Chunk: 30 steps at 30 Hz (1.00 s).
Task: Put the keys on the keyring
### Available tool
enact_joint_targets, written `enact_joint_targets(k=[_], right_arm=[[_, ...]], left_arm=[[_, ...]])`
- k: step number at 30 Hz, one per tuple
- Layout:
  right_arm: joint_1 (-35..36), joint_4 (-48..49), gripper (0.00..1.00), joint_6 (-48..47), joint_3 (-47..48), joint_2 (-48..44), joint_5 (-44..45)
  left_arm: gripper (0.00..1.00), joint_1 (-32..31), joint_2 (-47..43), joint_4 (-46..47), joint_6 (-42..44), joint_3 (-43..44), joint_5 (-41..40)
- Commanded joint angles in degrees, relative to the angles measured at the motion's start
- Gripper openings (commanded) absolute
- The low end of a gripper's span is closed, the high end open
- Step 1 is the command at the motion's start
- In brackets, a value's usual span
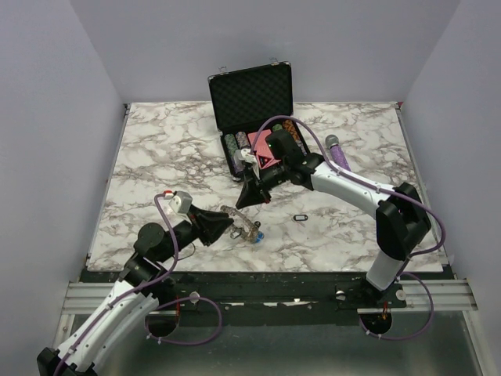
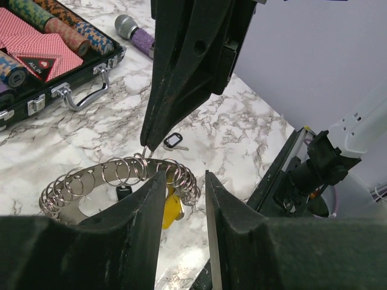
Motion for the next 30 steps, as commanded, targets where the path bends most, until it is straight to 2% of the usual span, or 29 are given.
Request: enact_joint_targets(k=[1,12,25,30], right_arm=[[-0.47,2.16,0.0,1.11,-0.62,-2.32,-2.93],[-0.73,2.95,0.0,1.73,-1.06,-2.76,-3.11],[-1.0,3.47,0.0,2.08,-1.58,-2.93,-3.55],[-1.0,3.47,0.0,2.17,-1.58,-2.76,-3.55]], left_arm=[[0.39,-0.78,0.44,1.6,-0.05,1.96,2.5],[0.4,-2.27,9.14,5.39,-0.49,2.75,2.95],[0.61,-2.36,11.17,2.75,-1.1,3.11,-9.52],[0.63,-2.36,11.87,4.24,-1.37,3.19,-10.23]])
